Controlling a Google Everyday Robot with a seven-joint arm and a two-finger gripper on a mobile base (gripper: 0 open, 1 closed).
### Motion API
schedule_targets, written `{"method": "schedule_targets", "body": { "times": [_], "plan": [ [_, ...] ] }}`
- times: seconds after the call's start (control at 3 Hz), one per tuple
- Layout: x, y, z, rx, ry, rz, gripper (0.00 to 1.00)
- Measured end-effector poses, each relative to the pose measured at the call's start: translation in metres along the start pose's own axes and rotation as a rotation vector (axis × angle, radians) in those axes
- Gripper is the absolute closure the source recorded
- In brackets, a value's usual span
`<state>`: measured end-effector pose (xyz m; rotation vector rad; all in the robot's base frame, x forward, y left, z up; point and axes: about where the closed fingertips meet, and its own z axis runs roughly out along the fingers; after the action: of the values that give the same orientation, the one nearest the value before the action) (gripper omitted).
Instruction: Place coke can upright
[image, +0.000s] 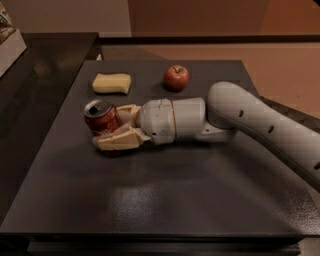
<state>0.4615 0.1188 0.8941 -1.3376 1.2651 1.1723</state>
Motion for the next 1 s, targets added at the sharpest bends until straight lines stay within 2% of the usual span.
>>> {"method": "schedule_targets", "body": {
  "times": [0.67,1.0],
  "plan": [
    [0.0138,0.0019,0.0041,-0.024,-0.01,0.023,0.12],
    [0.0128,0.0031,0.006,-0.028,-0.01,0.021,0.0]
  ]
}}
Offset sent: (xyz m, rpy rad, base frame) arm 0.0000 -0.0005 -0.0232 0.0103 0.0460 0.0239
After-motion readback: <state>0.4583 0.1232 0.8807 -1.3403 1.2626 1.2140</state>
